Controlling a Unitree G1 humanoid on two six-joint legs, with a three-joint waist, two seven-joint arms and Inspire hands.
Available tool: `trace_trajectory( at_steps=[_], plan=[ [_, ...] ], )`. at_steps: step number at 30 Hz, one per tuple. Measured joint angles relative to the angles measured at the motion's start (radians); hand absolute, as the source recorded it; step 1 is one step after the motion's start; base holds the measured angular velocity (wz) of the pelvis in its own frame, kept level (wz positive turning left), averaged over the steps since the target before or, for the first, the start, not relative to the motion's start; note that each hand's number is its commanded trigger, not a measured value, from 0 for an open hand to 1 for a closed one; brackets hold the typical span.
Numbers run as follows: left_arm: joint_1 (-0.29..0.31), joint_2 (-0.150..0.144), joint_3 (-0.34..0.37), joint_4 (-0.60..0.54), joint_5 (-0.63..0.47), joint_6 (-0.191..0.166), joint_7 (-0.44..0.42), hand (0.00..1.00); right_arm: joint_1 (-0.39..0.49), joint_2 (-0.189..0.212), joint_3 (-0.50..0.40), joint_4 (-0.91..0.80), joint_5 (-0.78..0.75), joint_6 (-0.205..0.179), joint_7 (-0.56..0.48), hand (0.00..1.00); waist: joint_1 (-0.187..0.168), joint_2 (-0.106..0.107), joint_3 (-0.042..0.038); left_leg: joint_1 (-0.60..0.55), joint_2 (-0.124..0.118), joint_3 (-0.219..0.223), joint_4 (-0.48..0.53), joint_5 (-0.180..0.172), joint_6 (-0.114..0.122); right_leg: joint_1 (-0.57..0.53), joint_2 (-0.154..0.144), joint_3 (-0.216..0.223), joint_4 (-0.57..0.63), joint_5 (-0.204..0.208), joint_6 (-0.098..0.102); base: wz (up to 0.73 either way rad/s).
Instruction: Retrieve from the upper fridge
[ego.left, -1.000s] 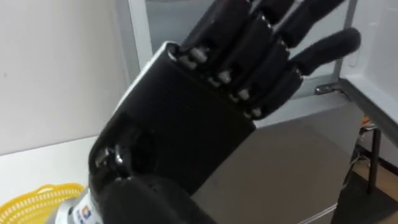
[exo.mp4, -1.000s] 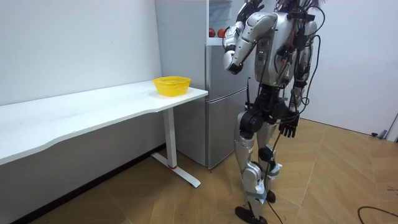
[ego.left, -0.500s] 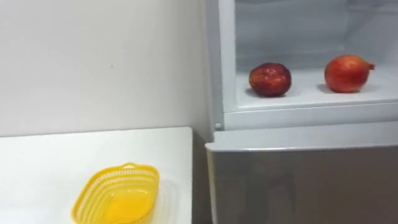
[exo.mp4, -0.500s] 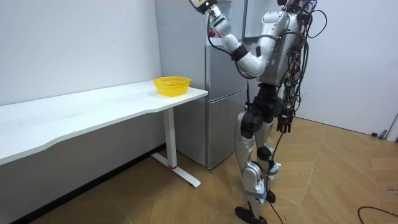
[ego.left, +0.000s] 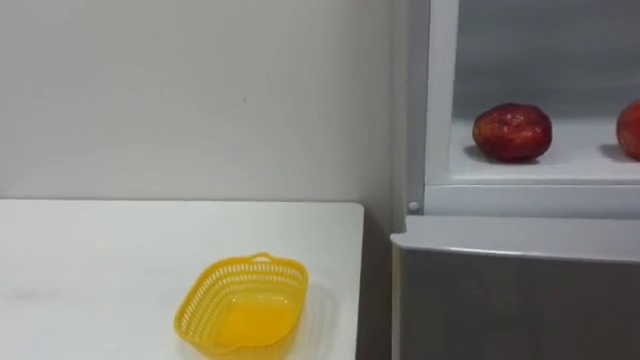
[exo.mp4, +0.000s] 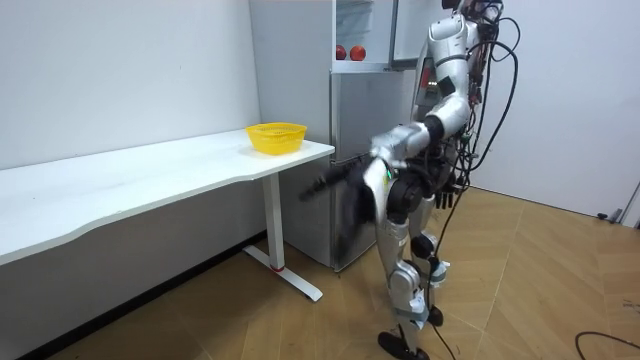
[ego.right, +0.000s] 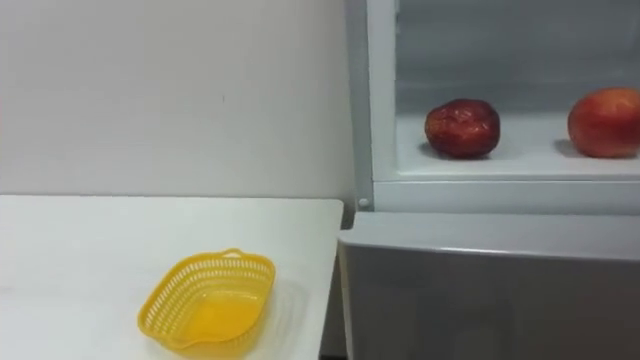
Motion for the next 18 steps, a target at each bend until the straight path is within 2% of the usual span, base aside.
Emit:
trace_trajectory(
  at_steps=[2, 3, 5, 7, 8, 9, 11, 13, 15, 18],
  plan=[
    [0.024, -0.004, -0.052, 0.083, -0.009, 0.005, -0.008, 0.00, 0.002, -0.001, -0.001, 0.002, 0.004, 0.006, 0.008, 0.00, 0.000, -0.006, -0.0005, 0.001, -0.001, 0.002, 0.000, 0.000, 0.000, 0.009, 0.000, -0.001, 0.000, -0.001, 0.001, 0.08],
    [0.031, -0.009, -0.093, 0.154, -0.007, 0.006, -0.020, 0.00, 0.000, -0.002, -0.004, 0.000, 0.001, 0.010, 0.012, 0.00, -0.003, -0.012, 0.0028, 0.002, -0.002, -0.002, 0.003, 0.000, 0.000, 0.011, -0.002, -0.001, -0.002, -0.002, 0.002, 0.04],
    [0.033, -0.025, -0.147, 0.270, 0.019, 0.020, -0.058, 0.00, -0.001, -0.003, -0.013, -0.003, -0.001, 0.011, 0.022, 0.00, -0.018, -0.013, 0.0031, 0.000, -0.005, -0.005, 0.005, -0.001, 0.003, 0.013, -0.007, -0.009, 0.000, -0.005, 0.005, 0.11],
    [0.038, -0.050, -0.225, 0.413, 0.061, 0.036, -0.123, 0.00, -0.005, -0.002, -0.011, -0.001, 0.000, 0.010, 0.040, 0.00, -0.034, -0.014, 0.0029, 0.001, -0.005, -0.001, 0.000, -0.003, 0.011, 0.012, -0.008, -0.011, 0.003, -0.007, 0.007, 0.08],
    [0.038, -0.054, -0.248, 0.448, 0.067, 0.042, -0.143, 0.00, -0.005, -0.001, -0.011, 0.001, 0.001, 0.010, 0.042, 0.00, -0.038, -0.015, 0.0024, 0.001, -0.005, -0.002, -0.001, -0.003, 0.013, 0.012, -0.008, -0.011, 0.003, -0.007, 0.007, 0.03],
    [0.042, -0.061, -0.289, 0.499, 0.073, 0.063, -0.185, 0.00, -0.006, -0.001, -0.010, 0.008, 0.002, 0.012, 0.048, 0.00, -0.047, -0.019, 0.0022, 0.004, -0.005, -0.002, -0.001, -0.003, 0.014, 0.016, -0.008, -0.010, 0.002, -0.006, 0.007, 0.05],
    [0.046, -0.077, -0.334, 0.544, 0.120, 0.092, -0.243, 0.00, -0.004, 0.000, -0.009, 0.000, 0.000, 0.025, 0.056, 0.00, -0.060, -0.025, 0.0034, 0.013, -0.005, -0.002, 0.001, -0.003, 0.014, 0.028, -0.008, -0.011, -0.001, -0.006, 0.007, 0.04],
    [0.039, -0.083, -0.398, 0.593, 0.230, 0.123, -0.320, 0.00, -0.013, -0.001, 0.005, 0.007, -0.004, 0.031, 0.063, 0.00, -0.081, -0.032, 0.0055, 0.015, -0.003, -0.002, 0.001, -0.003, 0.014, 0.032, -0.009, -0.013, -0.001, -0.008, 0.007, 0.05],
    [0.040, -0.087, -0.458, 0.618, 0.313, 0.124, -0.369, 0.00, -0.028, 0.000, 0.020, 0.021, -0.004, 0.030, 0.062, 0.00, -0.094, -0.036, 0.0042, 0.018, -0.003, 0.000, 0.001, -0.003, 0.014, 0.032, -0.010, -0.011, 0.000, -0.008, 0.007, -0.02],
    [0.000, -0.089, -0.523, 0.620, 0.453, 0.146, -0.439, 0.00, -0.047, 0.003, 0.061, 0.034, -0.003, 0.029, 0.062, 0.00, -0.111, -0.045, 0.0046, 0.016, -0.003, 0.007, 0.002, -0.003, 0.014, 0.027, -0.005, -0.002, 0.002, -0.008, 0.007, -0.06]
  ],
)
